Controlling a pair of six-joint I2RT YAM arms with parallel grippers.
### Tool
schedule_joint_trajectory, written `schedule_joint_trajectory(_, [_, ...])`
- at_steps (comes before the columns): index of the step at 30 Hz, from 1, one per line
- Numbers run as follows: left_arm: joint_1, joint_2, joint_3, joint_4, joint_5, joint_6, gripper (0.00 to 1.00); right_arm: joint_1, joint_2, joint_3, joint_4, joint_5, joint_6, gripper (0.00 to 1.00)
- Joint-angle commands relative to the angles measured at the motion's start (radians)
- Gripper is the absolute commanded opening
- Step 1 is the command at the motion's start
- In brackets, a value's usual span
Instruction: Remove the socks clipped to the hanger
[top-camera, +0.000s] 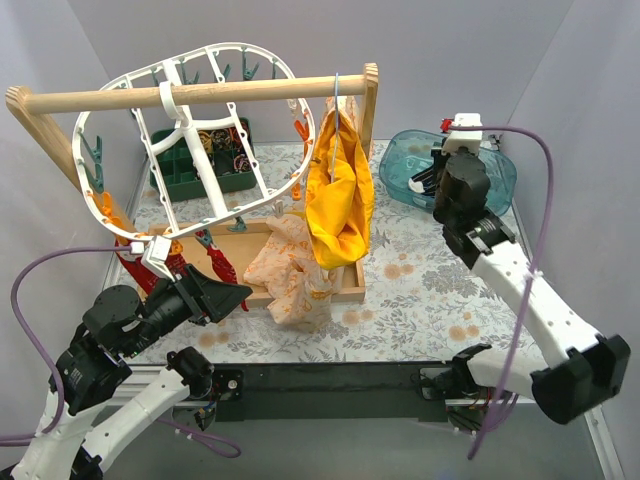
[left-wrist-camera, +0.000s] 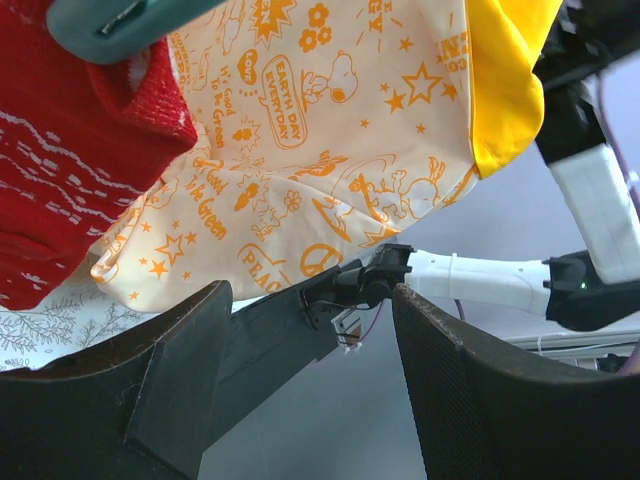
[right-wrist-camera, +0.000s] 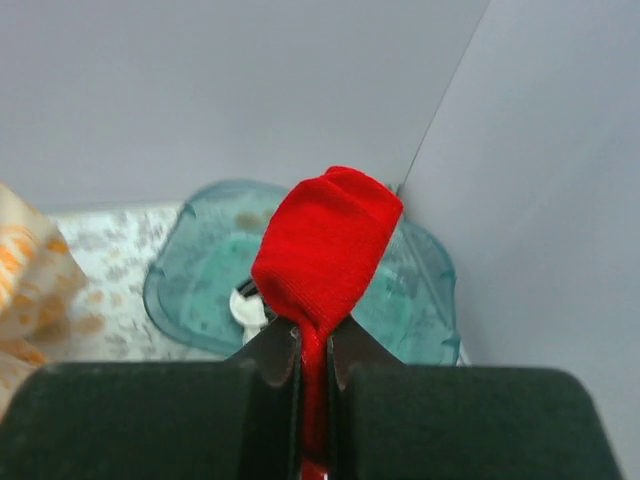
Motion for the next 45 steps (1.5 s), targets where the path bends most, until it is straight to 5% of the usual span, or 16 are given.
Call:
schedule_joint_trajectory(1, [-0.003, 0.011, 0.007, -0.012, 0.007, -0.001, 0.63, -0.184, 0.136, 0.012, -0.095, -0.282, 0.232, 0.01])
schedule_joint_trajectory(7, [-0.003, 0.016, 0.030, -0.040, -0.002, -0.008, 0.63, -0.428, 0.455, 0.202, -0.295, -0.662, 0.453, 0.01])
schedule_joint_trajectory(21, [-0.003, 0.020, 0.010, -0.015, 0.013, -0.014, 0.63, -0.462, 0.879, 0.483, -0.576, -0.581, 0.431, 0.02])
schedule_joint_trajectory(24, [-0.003, 0.013, 0.004, -0.015, 0.019, -0.014, 0.62, -0.461, 0.888, 0.484, -0.582, -0.567, 0.416, 0.09])
schedule_joint_trajectory(31, [-0.003, 0.002, 0.004, -0.016, 0.016, -0.025, 0.63, -0.432, 0.865, 0.535, -0.638, -0.446, 0.366, 0.74])
schedule_joint_trajectory(37, [-0.003, -0.010, -0.002, -0.019, 0.008, -0.039, 0.62, -0.312, 0.825, 0.583, -0.743, -0.193, 0.309, 0.98])
schedule_joint_trajectory(41, [-0.003, -0.023, 0.004, -0.028, -0.010, -0.045, 0.62, -0.246, 0.724, 0.514, -0.752, -0.160, 0.325, 0.98])
schedule_joint_trajectory(45, [-0.003, -0.036, 0.012, -0.045, -0.031, -0.048, 0.61, -0.215, 0.557, 0.452, -0.751, -0.291, 0.349, 0.98])
